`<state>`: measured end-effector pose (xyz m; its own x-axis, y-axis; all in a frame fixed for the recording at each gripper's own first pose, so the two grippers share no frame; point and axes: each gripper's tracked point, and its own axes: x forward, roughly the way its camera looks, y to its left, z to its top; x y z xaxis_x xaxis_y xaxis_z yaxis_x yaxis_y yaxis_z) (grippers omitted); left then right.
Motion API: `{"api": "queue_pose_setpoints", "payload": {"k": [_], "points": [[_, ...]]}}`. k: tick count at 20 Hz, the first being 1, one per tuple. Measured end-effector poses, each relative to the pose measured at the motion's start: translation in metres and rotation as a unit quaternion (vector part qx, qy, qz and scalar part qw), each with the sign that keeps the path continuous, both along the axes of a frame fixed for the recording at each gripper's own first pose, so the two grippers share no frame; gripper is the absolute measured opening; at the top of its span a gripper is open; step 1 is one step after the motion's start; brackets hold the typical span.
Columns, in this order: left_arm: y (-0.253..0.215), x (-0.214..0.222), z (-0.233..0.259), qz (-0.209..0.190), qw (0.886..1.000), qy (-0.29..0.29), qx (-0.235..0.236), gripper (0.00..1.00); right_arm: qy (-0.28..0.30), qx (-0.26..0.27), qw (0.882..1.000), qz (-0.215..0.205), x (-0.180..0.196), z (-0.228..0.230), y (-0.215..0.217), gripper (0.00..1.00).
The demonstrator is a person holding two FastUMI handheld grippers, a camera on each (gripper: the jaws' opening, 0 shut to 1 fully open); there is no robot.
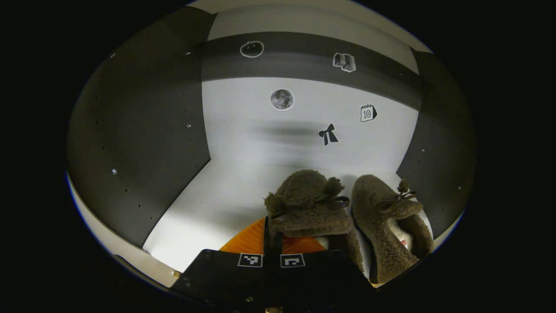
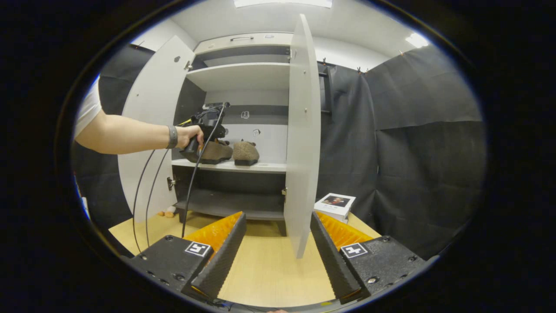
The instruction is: Grab one shoe with the right hand and put it into the shoe cabinet, grab the other shoe with the left hand and put it into the shoe cabinet; then close the right door with the right hand and the left door with the left hand.
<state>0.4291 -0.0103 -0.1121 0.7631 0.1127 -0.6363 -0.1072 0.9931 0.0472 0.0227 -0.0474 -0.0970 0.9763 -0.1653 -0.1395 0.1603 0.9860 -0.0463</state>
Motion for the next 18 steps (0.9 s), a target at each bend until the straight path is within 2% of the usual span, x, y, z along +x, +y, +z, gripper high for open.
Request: {"api": "queue_pose_setpoints", "payload": {"k": [5,7,8,9,10,12,13,14,18], "points": [[-0.001,0.001,-0.004,-0.011,1.000,0.008,-0.015,0.02,0.011,0.003,1.000,0.003,0.001,-0.008,0.001,0.94],[0.005,0.000,-0.004,-0.004,1.000,0.011,-0.005,0.17,0.009,0.003,1.000,0.005,0.002,-0.007,0.002,0.94],[0.008,-0.001,-0.004,0.002,1.000,0.013,0.000,0.28,0.008,0.005,1.000,0.006,0.003,-0.006,0.002,0.94],[0.013,-0.005,-0.002,0.010,1.000,0.014,0.010,0.33,0.008,0.006,1.000,0.006,0.002,-0.006,0.003,0.94],[0.018,-0.006,0.000,0.014,1.000,0.010,0.020,0.54,0.007,0.008,1.000,0.007,0.002,-0.006,0.004,0.94],[0.022,-0.011,0.010,0.017,0.999,0.001,0.037,0.58,0.010,0.011,1.000,0.010,0.001,-0.008,0.006,0.94],[0.020,-0.013,0.015,0.013,0.999,-0.005,0.035,0.64,0.011,0.011,1.000,0.012,0.001,-0.009,0.008,0.94],[0.016,-0.015,0.022,0.008,0.999,-0.015,0.029,0.82,0.012,0.011,1.000,0.013,0.001,-0.009,0.009,0.94],[0.002,-0.027,0.043,-0.015,0.999,-0.039,0.002,0.82,0.015,0.009,1.000,0.023,-0.001,-0.011,0.016,0.94]]}}
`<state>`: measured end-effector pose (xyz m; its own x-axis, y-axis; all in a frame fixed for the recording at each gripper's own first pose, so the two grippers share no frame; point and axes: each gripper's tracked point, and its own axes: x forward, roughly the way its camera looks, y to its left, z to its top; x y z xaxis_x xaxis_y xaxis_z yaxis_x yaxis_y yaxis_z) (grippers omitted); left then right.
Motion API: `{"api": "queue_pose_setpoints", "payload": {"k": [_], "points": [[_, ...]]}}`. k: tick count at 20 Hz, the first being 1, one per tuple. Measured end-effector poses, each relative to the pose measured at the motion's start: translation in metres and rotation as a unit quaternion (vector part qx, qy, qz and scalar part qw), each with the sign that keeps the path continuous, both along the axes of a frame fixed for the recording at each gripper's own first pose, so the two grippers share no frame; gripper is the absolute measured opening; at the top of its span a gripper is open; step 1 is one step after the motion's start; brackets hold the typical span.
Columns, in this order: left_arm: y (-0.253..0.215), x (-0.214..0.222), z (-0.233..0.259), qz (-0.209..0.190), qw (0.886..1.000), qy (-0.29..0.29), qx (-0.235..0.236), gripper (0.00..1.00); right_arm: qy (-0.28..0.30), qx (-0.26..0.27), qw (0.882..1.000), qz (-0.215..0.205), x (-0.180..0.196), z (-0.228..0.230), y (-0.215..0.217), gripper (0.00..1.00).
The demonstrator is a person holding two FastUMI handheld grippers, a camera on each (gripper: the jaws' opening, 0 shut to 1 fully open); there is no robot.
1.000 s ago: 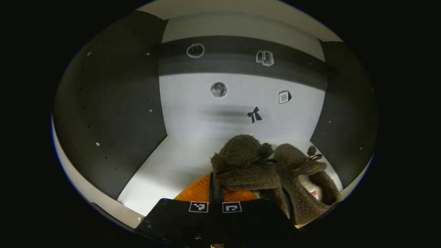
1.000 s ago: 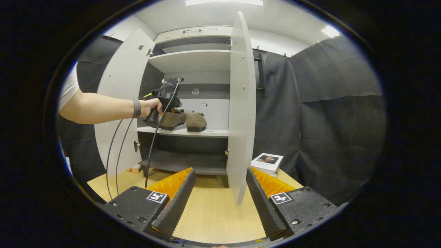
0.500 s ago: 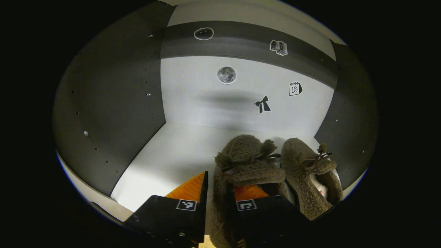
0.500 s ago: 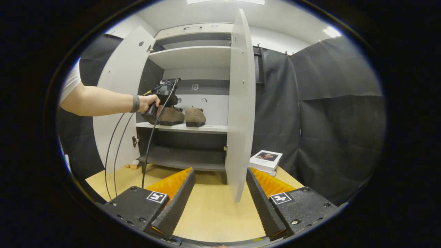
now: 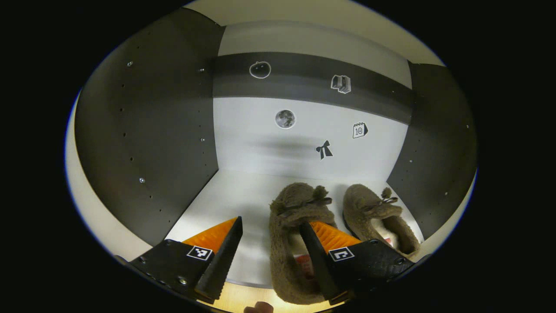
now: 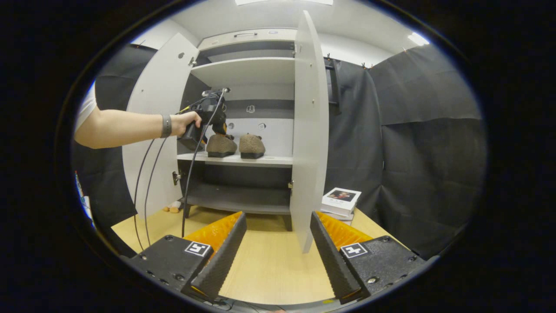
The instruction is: Grab one shoe with the right hand and put it into the shoe cabinet, grab the other shoe with the left hand and put it into the shoe cabinet; then close the right door with the right hand and the left door with the left hand.
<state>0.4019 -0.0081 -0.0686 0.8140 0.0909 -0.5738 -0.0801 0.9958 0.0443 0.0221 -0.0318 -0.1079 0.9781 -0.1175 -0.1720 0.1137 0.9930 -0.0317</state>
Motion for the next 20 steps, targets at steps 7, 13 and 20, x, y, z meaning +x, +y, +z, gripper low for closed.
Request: {"api": "queue_pose_setpoints", "payload": {"k": [7,13,20], "points": [[-0.014,-0.034,0.051,-0.028,0.997,-0.071,-0.025,0.86,-0.001,0.002,1.000,0.010,-0.006,0.000,0.007,0.94],[-0.036,-0.115,0.101,-0.083,0.982,-0.166,-0.036,0.89,0.002,0.001,1.000,0.022,-0.003,0.001,0.008,0.94],[-0.039,-0.221,0.105,-0.110,0.966,-0.222,-0.075,0.94,0.003,-0.002,0.999,0.033,0.002,0.001,0.007,0.94]]}}
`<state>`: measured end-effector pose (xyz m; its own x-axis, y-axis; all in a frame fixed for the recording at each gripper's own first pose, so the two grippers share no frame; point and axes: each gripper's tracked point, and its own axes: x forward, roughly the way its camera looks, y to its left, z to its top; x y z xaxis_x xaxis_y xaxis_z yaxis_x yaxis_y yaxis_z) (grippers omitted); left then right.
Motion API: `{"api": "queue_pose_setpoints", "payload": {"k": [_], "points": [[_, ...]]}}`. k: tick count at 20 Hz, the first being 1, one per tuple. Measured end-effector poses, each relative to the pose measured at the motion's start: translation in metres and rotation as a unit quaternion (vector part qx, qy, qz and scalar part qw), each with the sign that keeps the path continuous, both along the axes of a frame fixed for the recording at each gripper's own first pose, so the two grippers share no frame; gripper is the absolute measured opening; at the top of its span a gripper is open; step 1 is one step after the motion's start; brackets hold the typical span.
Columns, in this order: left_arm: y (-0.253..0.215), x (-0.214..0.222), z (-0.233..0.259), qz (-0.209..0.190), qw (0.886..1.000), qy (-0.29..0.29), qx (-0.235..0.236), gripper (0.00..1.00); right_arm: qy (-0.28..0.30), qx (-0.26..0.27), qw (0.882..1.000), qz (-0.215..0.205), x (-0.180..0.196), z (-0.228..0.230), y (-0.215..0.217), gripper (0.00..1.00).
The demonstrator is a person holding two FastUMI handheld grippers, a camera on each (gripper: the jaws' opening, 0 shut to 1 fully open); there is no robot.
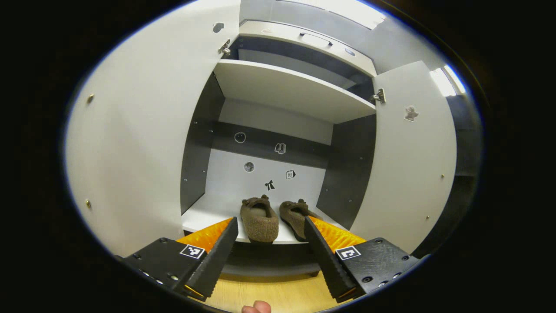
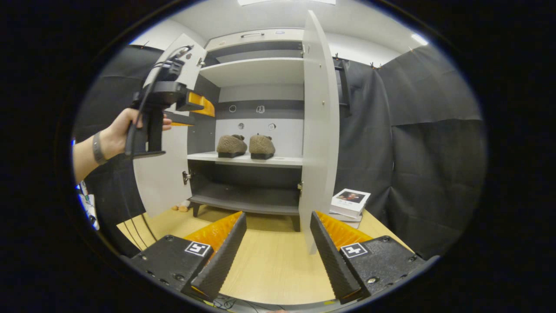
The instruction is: Grab one shoe with the right hand and put it into the shoe cabinet, grab the other shoe with the left hand and put it into the shoe cabinet; then close the right door with the right hand and the left door with the left hand.
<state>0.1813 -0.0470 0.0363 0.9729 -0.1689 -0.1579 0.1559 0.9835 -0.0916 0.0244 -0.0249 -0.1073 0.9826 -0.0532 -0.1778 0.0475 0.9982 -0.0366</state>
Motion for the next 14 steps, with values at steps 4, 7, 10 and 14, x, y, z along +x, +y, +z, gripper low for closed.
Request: {"api": "queue_pose_setpoints", "payload": {"k": [4,7,10,14], "points": [[0.007,-0.056,-0.010,0.011,1.000,-0.030,0.002,0.94,0.001,0.007,1.000,0.004,-0.002,-0.001,0.003,0.94],[0.013,-0.088,-0.014,0.029,0.998,-0.054,0.018,0.95,0.005,0.007,1.000,0.006,-0.005,-0.007,0.006,0.94],[0.014,-0.118,-0.027,0.039,0.996,-0.068,0.034,0.95,0.012,0.008,1.000,0.008,-0.008,-0.014,0.009,0.94],[0.024,-0.149,-0.053,0.065,0.994,-0.063,0.068,0.95,0.018,0.016,1.000,0.009,-0.013,-0.017,0.013,0.94]]}}
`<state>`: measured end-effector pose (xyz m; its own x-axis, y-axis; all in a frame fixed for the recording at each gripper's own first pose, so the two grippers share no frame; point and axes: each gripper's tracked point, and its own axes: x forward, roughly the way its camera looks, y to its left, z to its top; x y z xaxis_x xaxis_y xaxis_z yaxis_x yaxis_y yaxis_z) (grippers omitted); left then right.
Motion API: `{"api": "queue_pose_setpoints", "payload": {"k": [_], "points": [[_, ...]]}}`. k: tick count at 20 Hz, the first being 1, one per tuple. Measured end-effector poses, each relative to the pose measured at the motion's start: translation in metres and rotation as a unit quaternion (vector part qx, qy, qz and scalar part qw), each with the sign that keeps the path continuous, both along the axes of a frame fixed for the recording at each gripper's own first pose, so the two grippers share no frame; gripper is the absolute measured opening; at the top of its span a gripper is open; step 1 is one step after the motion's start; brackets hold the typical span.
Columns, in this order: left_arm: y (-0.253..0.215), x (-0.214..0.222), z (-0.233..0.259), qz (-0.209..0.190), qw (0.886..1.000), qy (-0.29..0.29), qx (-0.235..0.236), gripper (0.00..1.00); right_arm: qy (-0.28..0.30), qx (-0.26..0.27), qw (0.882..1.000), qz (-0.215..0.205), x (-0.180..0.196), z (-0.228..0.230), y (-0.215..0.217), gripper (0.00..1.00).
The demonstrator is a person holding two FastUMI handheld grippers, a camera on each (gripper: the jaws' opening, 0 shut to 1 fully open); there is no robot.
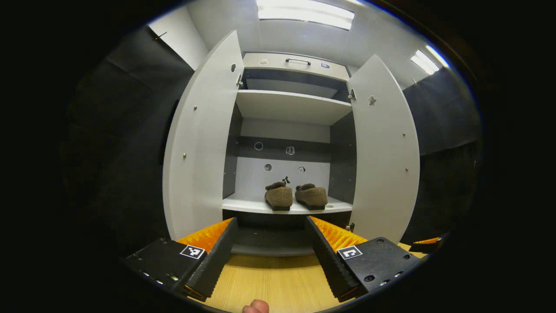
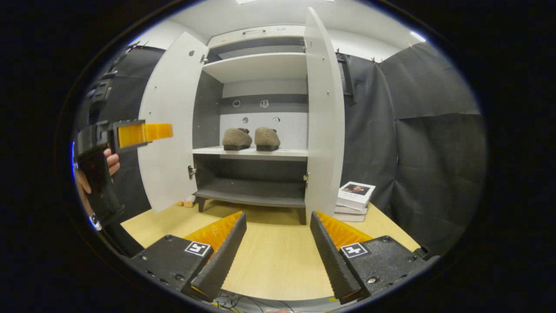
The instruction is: Grab one shoe with the right hand and put it into the shoe cabinet, grab the other shoe with the left hand and put it into the shoe cabinet; then close the right door with the right hand and the left door with the left hand.
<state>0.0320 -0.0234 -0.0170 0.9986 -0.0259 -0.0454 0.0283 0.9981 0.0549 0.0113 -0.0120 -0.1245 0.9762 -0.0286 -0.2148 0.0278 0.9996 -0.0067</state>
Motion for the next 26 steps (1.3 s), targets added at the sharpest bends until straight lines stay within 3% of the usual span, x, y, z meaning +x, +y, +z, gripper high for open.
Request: {"api": "queue_pose_setpoints", "payload": {"k": [4,7,10,14,16,18,19,20,21,26], "points": [[-0.001,-0.026,-0.033,0.013,1.000,0.024,0.000,0.95,-0.003,0.002,1.000,-0.003,-0.004,0.003,-0.001,0.94],[0.001,-0.037,-0.048,0.022,0.999,0.044,-0.008,0.95,-0.042,0.014,0.999,-0.011,-0.006,0.039,-0.011,0.94],[0.005,-0.039,-0.051,0.030,0.998,0.046,-0.009,0.95,-0.094,0.016,0.995,-0.031,0.003,0.101,-0.047,0.94],[0.003,-0.042,-0.048,0.024,0.999,0.042,-0.011,0.95,-0.158,0.030,0.984,-0.078,0.029,0.187,-0.130,0.94],[-0.001,-0.042,-0.049,0.013,0.999,0.045,-0.005,0.95,-0.164,0.032,0.981,-0.101,0.045,0.213,-0.169,0.97],[-0.002,-0.042,-0.051,0.007,0.999,0.045,-0.001,0.95,-0.166,0.042,0.980,-0.104,0.067,0.234,-0.192,0.94],[-0.002,-0.043,-0.053,0.008,0.999,0.046,-0.003,0.95,-0.166,0.041,0.980,-0.099,0.078,0.242,-0.200,0.99],[-0.003,-0.044,-0.056,0.007,0.999,0.049,-0.007,0.95,-0.159,0.037,0.982,-0.099,0.088,0.245,-0.210,0.95],[-0.006,-0.046,-0.058,0.006,0.999,0.053,-0.008,0.95,-0.152,0.031,0.983,-0.098,0.099,0.247,-0.214,0.99],[-0.010,-0.043,-0.059,0.001,0.998,0.058,-0.002,0.95,-0.143,0.014,0.987,-0.077,0.138,0.250,-0.201,0.96]]}}
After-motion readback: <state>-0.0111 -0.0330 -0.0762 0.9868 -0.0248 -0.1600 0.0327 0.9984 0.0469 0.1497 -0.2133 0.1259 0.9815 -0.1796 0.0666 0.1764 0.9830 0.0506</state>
